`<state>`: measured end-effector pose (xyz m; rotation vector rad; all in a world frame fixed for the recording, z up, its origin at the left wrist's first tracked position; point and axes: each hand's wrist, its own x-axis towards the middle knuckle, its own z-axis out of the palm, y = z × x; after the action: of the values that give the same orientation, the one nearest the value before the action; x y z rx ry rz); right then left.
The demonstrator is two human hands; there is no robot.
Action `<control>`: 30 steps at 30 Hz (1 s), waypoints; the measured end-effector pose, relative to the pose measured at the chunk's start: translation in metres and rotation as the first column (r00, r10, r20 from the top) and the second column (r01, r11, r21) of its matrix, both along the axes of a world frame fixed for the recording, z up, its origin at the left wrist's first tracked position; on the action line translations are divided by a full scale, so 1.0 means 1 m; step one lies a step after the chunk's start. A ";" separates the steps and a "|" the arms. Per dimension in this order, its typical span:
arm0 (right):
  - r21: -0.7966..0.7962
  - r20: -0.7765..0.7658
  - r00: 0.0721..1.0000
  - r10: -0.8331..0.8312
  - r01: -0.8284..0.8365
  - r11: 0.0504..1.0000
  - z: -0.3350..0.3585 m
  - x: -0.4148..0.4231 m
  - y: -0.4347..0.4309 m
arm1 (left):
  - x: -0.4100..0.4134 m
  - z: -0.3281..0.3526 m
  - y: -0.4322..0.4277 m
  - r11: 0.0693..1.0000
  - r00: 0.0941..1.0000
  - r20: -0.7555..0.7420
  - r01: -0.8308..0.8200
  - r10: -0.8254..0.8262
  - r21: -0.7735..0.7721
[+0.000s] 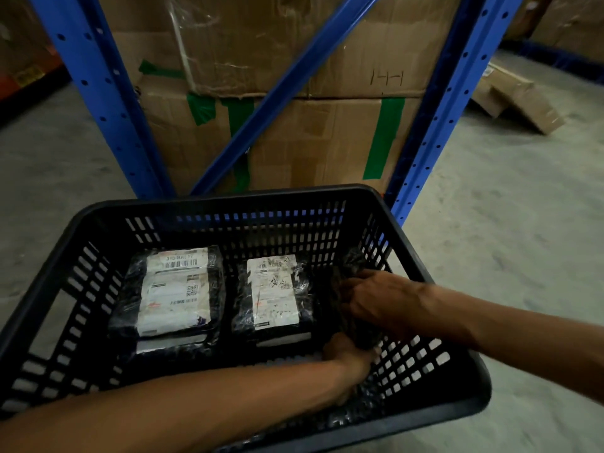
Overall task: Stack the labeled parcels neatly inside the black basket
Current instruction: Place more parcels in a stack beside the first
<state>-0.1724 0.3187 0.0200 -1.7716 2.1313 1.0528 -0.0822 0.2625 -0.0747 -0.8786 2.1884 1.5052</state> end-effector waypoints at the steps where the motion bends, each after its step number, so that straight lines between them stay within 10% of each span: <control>1: -0.002 0.072 0.997 -0.028 0.028 1.000 0.014 -0.004 -0.001 | 0.004 0.007 -0.006 0.997 0.998 0.024 0.065 -0.065 -0.028; 4: -0.006 0.396 0.885 -0.246 0.270 0.963 0.060 -0.012 -0.005 | 0.024 0.028 -0.032 0.979 0.979 -0.002 0.202 -0.203 -0.032; 8: -0.020 0.864 0.387 -0.321 0.665 0.746 0.100 -0.027 -0.001 | 0.056 0.079 -0.094 0.990 0.982 -0.144 0.130 -0.122 0.047; 12: 0.134 0.983 -0.092 -0.159 0.952 0.274 0.088 -0.037 -0.010 | 0.053 0.121 -0.155 0.887 0.947 -0.290 0.012 0.138 0.461; 15: 0.280 0.955 -0.288 -0.064 0.953 -0.116 0.057 -0.031 -0.032 | 0.045 0.127 -0.169 0.862 0.923 -0.302 -0.060 0.240 0.503; 24: 0.187 0.982 -0.184 0.034 0.959 -0.215 0.009 -0.032 -0.075 | -0.006 0.102 -0.184 0.929 0.866 -0.338 -0.360 0.368 0.088; 30: 0.059 0.959 -0.097 -0.266 0.987 -0.147 -0.053 -0.034 -0.105 | -0.021 0.094 -0.194 0.977 0.998 0.015 0.065 -0.064 -0.202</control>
<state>-0.2064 0.2140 -0.0335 -0.1192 2.2624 -1.1545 -0.1033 0.0684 0.0196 -0.8636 2.3712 1.2633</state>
